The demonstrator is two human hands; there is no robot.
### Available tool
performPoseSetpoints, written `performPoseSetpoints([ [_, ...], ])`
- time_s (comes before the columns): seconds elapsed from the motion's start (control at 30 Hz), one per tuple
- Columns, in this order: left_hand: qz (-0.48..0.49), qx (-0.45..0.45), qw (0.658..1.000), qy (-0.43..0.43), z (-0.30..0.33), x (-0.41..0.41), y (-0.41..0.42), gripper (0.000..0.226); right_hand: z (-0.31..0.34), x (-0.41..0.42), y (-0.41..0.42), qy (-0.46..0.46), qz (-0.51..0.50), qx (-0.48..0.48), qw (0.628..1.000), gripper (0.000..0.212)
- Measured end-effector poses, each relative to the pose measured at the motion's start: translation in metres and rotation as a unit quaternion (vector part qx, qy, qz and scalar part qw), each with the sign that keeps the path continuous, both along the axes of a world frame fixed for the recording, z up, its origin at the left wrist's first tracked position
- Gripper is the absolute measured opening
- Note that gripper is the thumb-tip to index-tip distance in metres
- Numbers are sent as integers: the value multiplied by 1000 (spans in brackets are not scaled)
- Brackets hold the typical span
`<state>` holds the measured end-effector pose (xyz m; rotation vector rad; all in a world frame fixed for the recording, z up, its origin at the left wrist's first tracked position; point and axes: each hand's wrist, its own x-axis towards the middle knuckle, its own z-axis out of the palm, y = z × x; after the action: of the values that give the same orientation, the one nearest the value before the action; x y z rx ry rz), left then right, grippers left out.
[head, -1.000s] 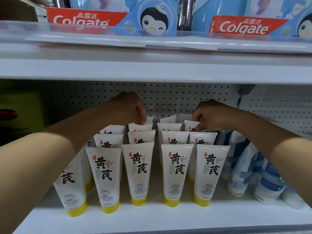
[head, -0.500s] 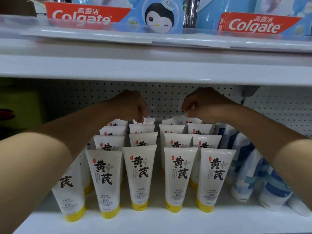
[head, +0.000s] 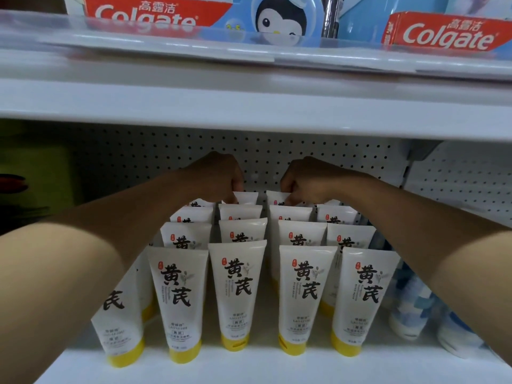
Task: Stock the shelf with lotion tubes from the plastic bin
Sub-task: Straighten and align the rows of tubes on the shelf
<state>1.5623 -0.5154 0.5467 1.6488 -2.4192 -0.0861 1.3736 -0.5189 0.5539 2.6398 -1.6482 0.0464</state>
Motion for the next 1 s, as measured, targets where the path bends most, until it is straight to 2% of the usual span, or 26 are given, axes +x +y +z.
performPoseSetpoints([
  [0.3,11,10,1000,0,2,-2,2,25,1,2,3,-5,5,-3,1000,17],
  [0.57,9,4,1000,20,2,-2,7,27,0,-1,7,3,6,-10,1000,26],
  [0.73,0,-25,997,77,6,-8,16,27,4,-9,13,-63,15,-6,998,20],
  [0.83,-5,-36,995,95,8,-15,24,24,16,-24,20,-121,10,-31,992,30],
  [1.0,-10,-37,994,106,10,-30,31,20,18,-59,23,-105,-38,-59,992,31],
])
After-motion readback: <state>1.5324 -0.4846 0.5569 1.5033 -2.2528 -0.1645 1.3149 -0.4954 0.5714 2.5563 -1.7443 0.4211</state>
